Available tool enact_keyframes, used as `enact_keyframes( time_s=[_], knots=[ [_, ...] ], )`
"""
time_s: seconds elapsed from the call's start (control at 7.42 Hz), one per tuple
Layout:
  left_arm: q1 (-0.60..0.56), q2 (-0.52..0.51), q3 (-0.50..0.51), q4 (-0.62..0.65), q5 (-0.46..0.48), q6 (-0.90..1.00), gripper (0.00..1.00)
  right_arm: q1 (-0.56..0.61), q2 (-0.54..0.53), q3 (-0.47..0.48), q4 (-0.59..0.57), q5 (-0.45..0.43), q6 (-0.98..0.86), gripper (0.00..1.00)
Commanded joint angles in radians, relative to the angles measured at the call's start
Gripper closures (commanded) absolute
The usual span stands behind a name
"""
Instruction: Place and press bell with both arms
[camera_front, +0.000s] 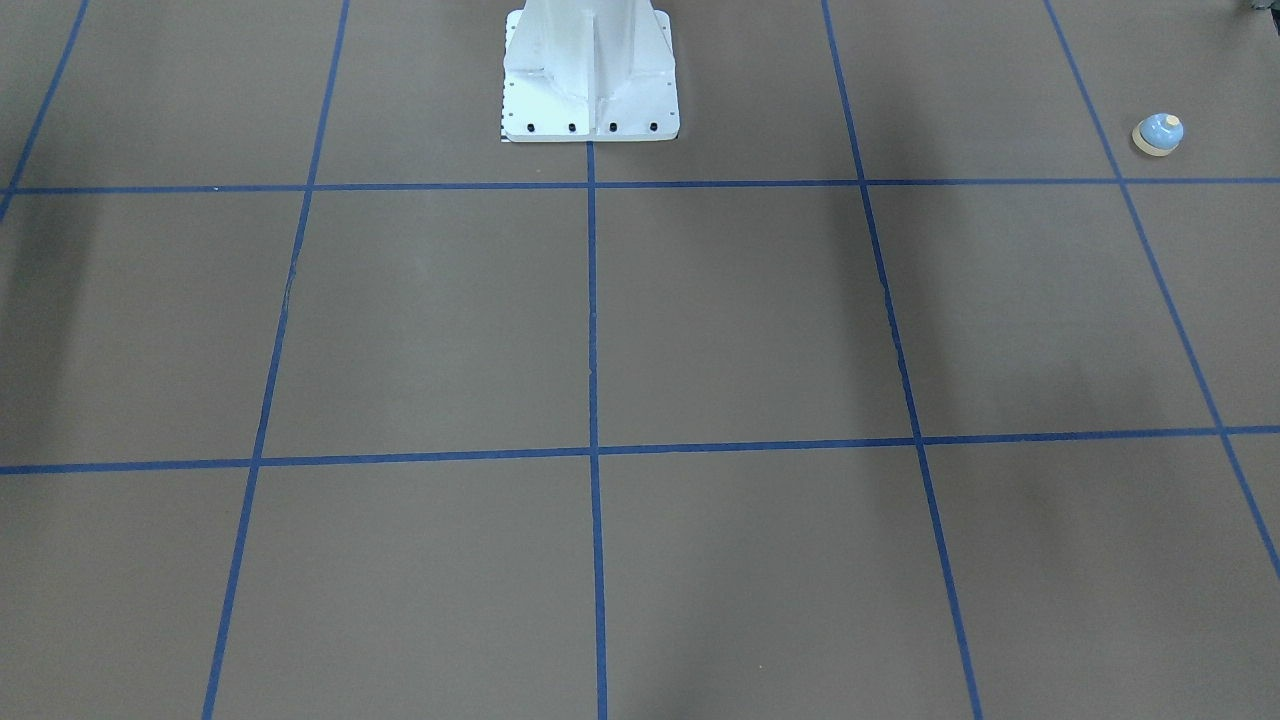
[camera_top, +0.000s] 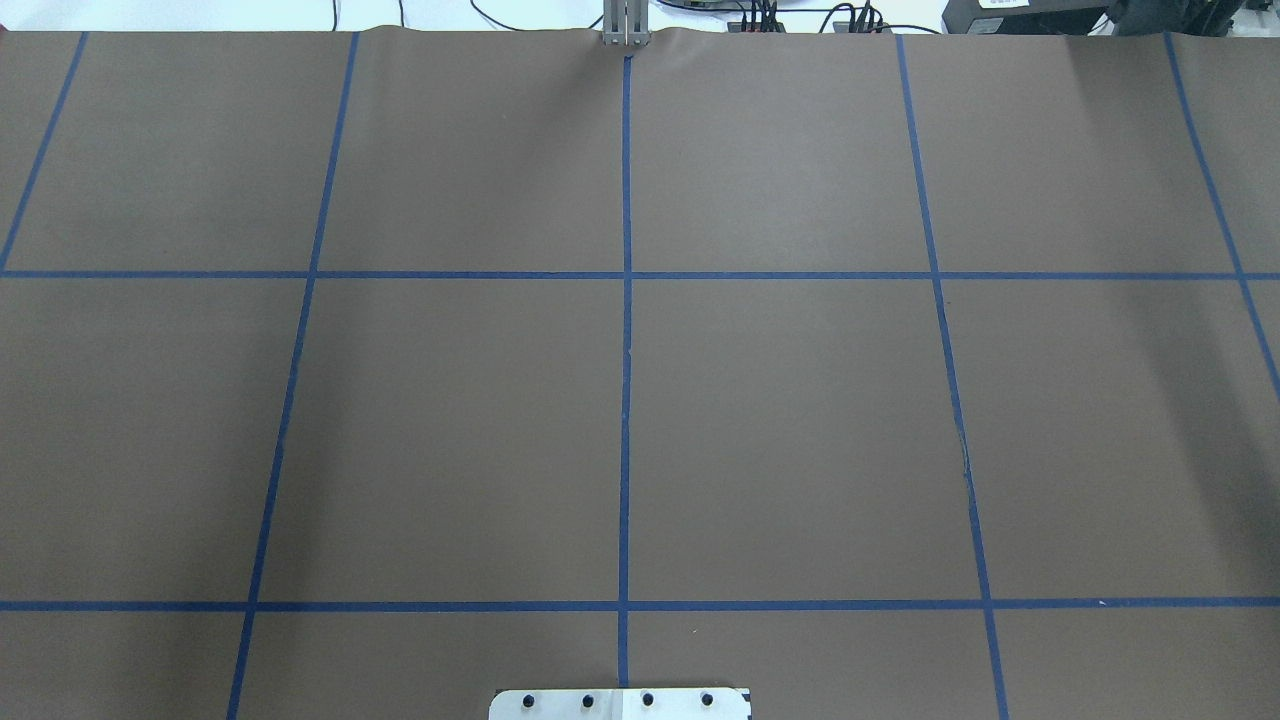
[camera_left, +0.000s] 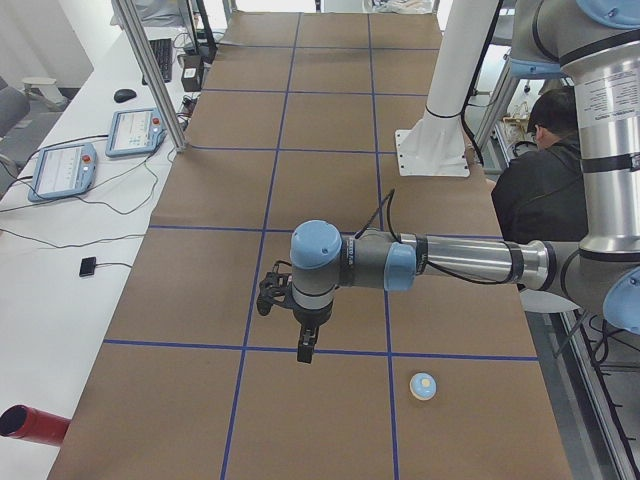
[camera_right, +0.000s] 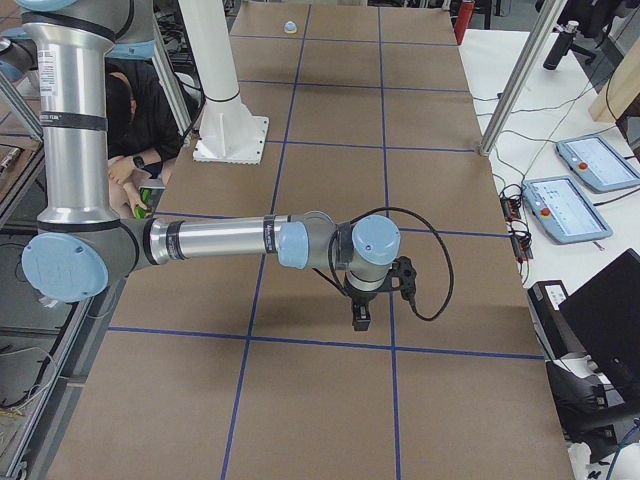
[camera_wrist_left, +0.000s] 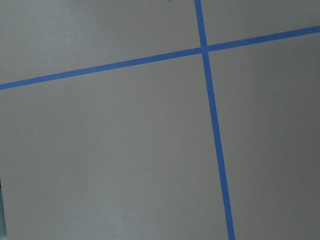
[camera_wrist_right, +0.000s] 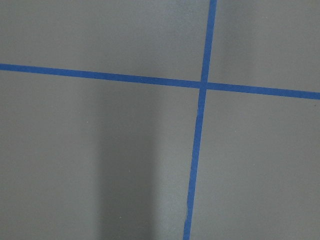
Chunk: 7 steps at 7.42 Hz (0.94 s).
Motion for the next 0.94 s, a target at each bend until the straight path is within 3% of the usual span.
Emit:
enact_keyframes(
  time_s=[0.0, 0.54, 0.81],
  knots=[
    [0.0, -0.01, -0.009, -0.002, -0.008, 0.001, 0.0, 0.0, 0.004, -0.001, 0.0, 0.0, 0.009, 0.0],
    [0.003, -0.012, -0.006, -0.005, -0.009, -0.001, 0.0, 0.0, 0.003, 0.007, -0.002, 0.005, 0.011, 0.0],
    [0.003, -0.027, -0.058, -0.008, -0.011, -0.005, 0.0, 0.0, 0.003, 0.01, -0.002, 0.008, 0.011, 0.0]
  ],
)
